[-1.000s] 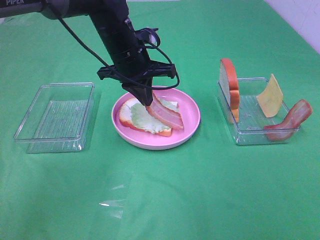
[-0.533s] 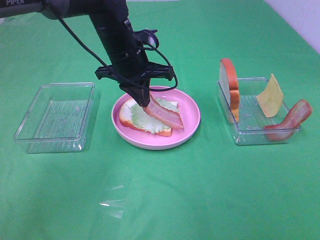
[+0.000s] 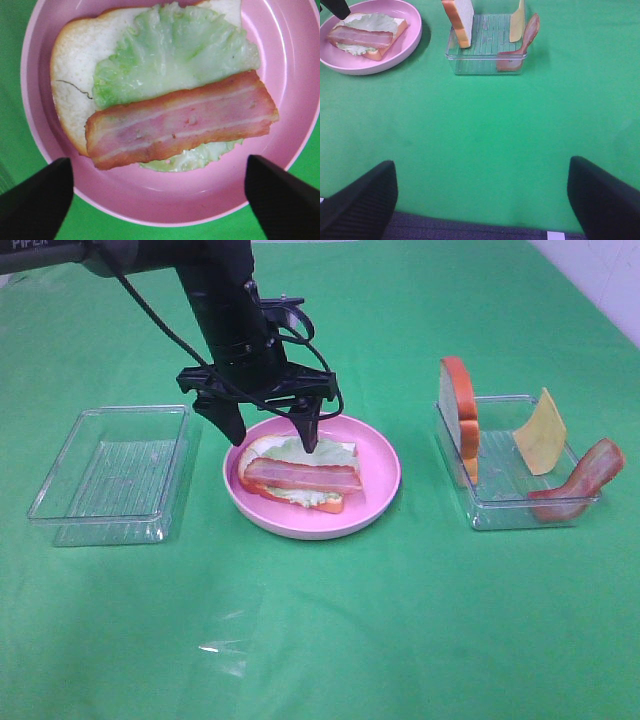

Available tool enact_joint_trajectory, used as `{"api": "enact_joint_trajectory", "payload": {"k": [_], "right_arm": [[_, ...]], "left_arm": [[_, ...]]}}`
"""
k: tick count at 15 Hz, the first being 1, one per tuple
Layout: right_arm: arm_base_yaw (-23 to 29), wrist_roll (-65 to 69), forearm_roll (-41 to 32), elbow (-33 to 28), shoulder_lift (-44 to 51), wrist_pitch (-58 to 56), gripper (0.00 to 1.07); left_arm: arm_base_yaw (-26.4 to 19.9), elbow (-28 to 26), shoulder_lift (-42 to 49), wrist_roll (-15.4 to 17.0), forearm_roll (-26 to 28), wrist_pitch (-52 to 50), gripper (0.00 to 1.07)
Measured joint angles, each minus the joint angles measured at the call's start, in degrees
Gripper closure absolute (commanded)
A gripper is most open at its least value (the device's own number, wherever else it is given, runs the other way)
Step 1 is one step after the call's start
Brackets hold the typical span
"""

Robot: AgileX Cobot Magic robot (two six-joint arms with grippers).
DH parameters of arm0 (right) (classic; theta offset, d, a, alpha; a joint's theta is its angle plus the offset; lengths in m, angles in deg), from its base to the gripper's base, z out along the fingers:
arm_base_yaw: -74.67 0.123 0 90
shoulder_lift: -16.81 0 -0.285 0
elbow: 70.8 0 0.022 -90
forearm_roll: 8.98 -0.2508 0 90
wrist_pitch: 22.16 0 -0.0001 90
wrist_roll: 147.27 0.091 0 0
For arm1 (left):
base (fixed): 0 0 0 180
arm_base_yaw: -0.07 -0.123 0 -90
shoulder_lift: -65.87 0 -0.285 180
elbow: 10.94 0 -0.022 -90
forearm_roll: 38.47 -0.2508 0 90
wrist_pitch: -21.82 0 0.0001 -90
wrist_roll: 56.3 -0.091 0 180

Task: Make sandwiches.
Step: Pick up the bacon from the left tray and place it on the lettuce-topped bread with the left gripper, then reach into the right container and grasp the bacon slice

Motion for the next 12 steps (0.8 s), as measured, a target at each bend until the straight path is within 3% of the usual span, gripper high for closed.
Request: {"api": "enact_joint_trajectory", "payload": {"k": [3, 8, 12], "right_arm": [[0.0, 0.0, 0.0, 0.0, 0.0, 0.0, 0.18], [0.0, 0.0, 0.0, 0.0, 0.0, 0.0, 0.18], [0.0, 0.0, 0.0, 0.0, 0.0, 0.0, 0.18]], "left_arm": [[0.0, -0.57, 0.0, 0.0, -0.29, 1.55, 0.04], [0.0, -6.93, 1.09, 0.0, -4.01, 2.75, 0.04], [-0.57, -2.64, 10.94, -0.23, -10.37, 2.81, 0.04]]}}
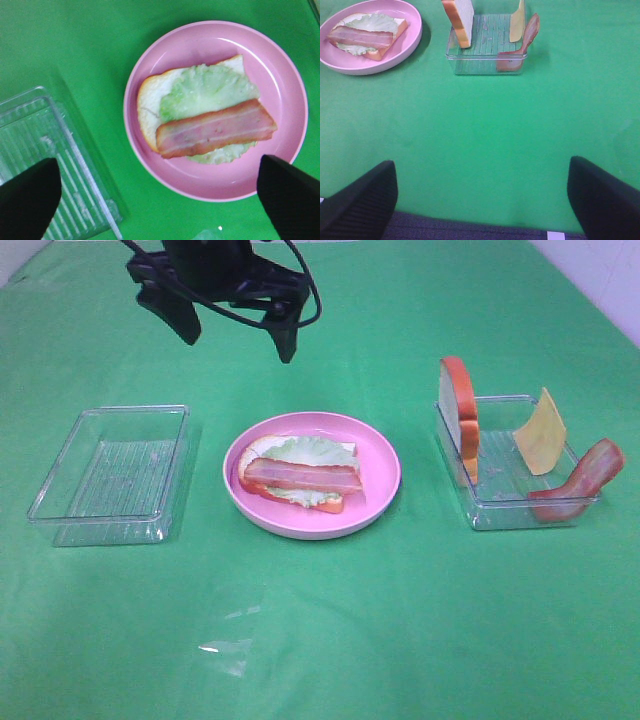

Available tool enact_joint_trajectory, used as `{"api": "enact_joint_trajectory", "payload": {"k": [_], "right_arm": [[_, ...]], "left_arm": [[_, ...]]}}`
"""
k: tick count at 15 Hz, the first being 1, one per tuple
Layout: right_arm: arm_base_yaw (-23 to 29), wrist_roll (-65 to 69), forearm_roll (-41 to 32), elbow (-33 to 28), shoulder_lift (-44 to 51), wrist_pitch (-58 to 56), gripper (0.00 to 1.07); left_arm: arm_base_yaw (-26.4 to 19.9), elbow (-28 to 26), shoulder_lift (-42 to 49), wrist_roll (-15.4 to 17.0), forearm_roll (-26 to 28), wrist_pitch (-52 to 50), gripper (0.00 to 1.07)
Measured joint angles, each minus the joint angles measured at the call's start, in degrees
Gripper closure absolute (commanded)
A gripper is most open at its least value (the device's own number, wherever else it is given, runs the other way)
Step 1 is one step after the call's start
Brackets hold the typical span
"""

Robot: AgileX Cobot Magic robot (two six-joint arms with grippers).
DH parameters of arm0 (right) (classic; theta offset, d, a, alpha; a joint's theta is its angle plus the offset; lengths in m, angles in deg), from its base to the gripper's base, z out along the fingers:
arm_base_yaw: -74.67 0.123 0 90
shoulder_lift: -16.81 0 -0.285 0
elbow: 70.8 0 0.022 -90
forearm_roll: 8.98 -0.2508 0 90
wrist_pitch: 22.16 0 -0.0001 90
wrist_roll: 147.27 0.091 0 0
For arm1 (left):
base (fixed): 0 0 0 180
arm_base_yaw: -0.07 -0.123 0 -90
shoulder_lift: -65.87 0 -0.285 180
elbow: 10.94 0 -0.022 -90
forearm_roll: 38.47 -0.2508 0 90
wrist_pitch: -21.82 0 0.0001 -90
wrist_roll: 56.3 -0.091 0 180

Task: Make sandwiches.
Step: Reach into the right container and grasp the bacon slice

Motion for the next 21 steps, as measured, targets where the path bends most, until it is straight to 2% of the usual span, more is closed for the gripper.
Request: {"api": "enact_joint_trajectory", "payload": {"k": [2, 4, 5, 6, 7, 9, 10, 13, 15, 16, 18, 21], "right_arm": [[0.0, 0.0, 0.0, 0.0, 0.0, 0.0, 0.18], [0.0, 0.0, 0.0, 0.0, 0.0, 0.0, 0.18], [0.0, 0.0, 0.0, 0.0, 0.0, 0.0, 0.18], [0.0, 0.0, 0.0, 0.0, 0.0, 0.0, 0.18], [0.0, 0.0, 0.0, 0.0, 0.0, 0.0, 0.18], [0.0, 0.0, 0.0, 0.0, 0.0, 0.0, 0.18], [0.0, 0.0, 0.0, 0.0, 0.0, 0.0, 0.18], [0.0, 0.0, 0.0, 0.0, 0.0, 0.0, 0.18], [0.0, 0.0, 0.0, 0.0, 0.0, 0.0, 0.18], [0.0, 0.0, 0.0, 0.0, 0.0, 0.0, 0.18], [0.0, 0.0, 0.0, 0.0, 0.0, 0.0, 0.18], [0.0, 0.0, 0.0, 0.0, 0.0, 0.0, 0.18]], "left_arm": [[-2.81, 8.19, 7.56, 0.0, -2.18, 0.0, 0.04], [-7.68, 18.39, 16.5, 0.23, -3.32, 0.0, 0.04], [-8.88, 20.57, 18.51, 0.23, -3.44, 0.0, 0.04], [-11.86, 26.18, 23.61, 0.4, -3.84, 0.0, 0.04], [-16.73, 36.1, 33.29, 0.4, -4.01, 0.0, 0.04], [-19.6, 45.09, 43.09, 0.4, -4.01, 0.11, 0.04], [-20.0, 46.87, 45.15, 0.4, -4.01, 0.11, 0.04], [-20.17, 58.04, 59.99, 0.4, -3.61, 0.29, 0.04], [-20.17, 62.17, 66.98, 0.4, -3.55, 0.29, 0.04], [-20.17, 66.75, 76.38, 0.4, -3.44, 0.34, 0.04], [-20.17, 70.02, 83.82, 0.4, -3.09, 0.4, 0.04], [-20.17, 77.12, 99.87, 0.34, -2.98, 0.46, 0.04]]}}
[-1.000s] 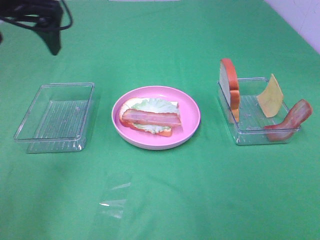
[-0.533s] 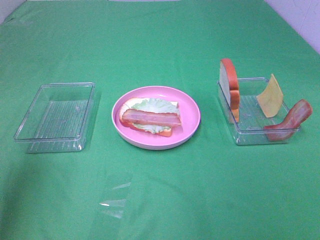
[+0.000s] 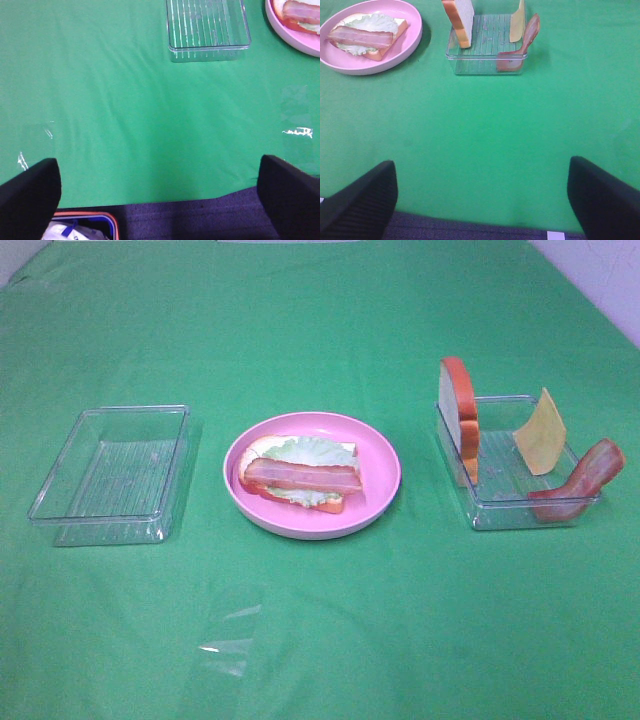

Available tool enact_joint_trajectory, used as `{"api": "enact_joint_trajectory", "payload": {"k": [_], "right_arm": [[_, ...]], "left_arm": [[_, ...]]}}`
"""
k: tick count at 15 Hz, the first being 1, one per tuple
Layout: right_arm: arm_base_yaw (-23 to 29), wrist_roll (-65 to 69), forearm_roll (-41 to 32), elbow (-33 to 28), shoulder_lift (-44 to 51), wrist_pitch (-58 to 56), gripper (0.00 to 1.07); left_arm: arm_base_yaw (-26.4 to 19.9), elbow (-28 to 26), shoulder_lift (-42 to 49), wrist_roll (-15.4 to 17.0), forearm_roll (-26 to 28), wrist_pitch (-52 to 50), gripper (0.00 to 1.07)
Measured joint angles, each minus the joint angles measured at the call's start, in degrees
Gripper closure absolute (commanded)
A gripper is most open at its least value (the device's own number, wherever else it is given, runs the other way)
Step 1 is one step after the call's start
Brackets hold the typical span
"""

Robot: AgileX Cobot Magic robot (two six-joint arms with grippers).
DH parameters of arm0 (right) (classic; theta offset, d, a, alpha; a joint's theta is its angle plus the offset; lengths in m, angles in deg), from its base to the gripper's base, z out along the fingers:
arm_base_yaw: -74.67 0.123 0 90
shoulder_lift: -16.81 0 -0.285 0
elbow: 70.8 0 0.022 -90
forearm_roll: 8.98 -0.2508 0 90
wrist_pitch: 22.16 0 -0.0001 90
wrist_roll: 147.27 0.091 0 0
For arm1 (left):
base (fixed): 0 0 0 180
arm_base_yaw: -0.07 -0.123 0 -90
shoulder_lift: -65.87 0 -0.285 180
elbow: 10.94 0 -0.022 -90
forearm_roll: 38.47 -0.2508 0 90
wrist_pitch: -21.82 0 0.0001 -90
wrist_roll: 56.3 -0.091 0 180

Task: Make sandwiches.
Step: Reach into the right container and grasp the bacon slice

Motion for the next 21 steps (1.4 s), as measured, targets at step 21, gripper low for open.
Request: {"api": "enact_joint_trajectory", "payload": {"k": [21], "right_arm": [[0.0, 0.0, 0.0, 0.0, 0.0, 0.0, 0.18]], "left_arm": [[0.0, 11.92, 23.09, -8.31, 7.51, -7.68, 0.04]]}}
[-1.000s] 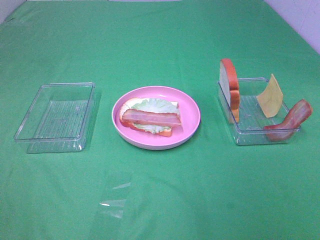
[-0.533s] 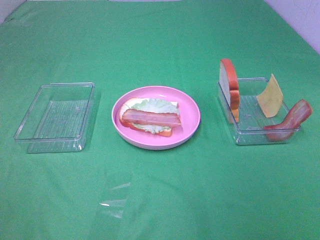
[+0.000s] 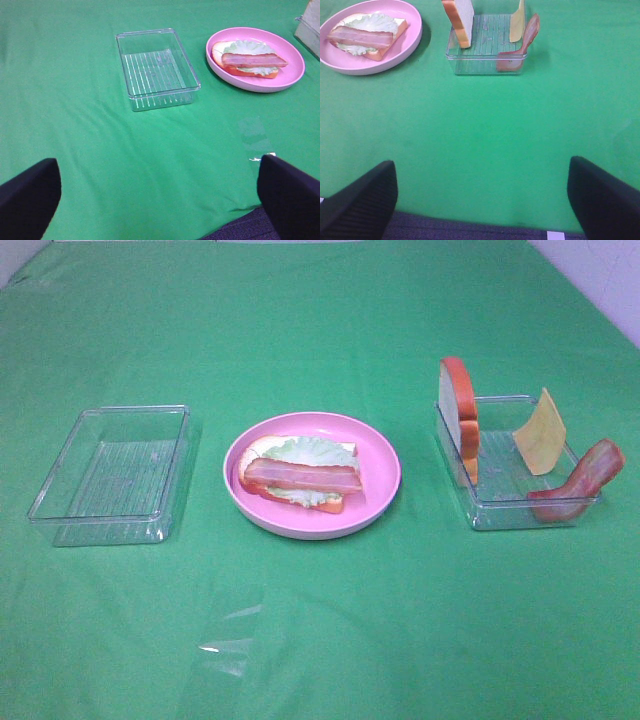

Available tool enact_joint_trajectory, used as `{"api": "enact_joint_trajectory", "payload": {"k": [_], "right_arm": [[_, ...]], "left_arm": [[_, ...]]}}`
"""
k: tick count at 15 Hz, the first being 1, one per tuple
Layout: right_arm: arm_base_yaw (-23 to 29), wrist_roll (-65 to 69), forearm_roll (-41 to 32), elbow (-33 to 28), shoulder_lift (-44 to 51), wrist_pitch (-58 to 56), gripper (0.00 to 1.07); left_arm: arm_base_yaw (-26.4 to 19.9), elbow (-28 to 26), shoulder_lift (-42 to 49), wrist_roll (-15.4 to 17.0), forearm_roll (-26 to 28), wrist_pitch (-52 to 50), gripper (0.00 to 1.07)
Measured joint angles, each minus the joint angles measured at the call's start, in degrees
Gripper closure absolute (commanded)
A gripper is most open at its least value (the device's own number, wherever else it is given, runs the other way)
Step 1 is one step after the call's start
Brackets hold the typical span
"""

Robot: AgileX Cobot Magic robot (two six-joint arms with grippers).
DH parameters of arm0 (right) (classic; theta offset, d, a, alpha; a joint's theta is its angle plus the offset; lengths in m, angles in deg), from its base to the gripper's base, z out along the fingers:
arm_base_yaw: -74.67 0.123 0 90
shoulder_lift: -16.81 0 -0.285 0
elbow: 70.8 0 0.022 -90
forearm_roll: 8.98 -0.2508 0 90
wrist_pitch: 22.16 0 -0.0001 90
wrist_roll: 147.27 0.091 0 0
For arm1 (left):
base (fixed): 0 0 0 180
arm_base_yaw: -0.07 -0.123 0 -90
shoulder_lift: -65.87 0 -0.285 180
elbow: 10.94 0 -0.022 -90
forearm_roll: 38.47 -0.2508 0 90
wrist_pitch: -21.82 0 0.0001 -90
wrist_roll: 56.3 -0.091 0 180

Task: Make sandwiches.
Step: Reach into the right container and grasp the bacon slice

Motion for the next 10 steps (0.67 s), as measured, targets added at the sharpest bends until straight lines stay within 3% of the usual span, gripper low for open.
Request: {"api": "enact_joint_trajectory", "payload": {"k": [2, 5, 10], "right_arm": [[0.0, 0.0, 0.0, 0.0, 0.0, 0.0, 0.18], [0.0, 0.0, 0.0, 0.0, 0.0, 0.0, 0.18], [0.0, 0.0, 0.0, 0.0, 0.0, 0.0, 0.18]], "left_arm": [[-5.33, 0.0, 0.0, 0.0, 0.06, 0.0, 0.04], [-9.17, 0.0, 0.0, 0.0, 0.0, 0.0, 0.04], [-11.97, 0.0, 0.0, 0.0, 0.0, 0.0, 0.04]]}}
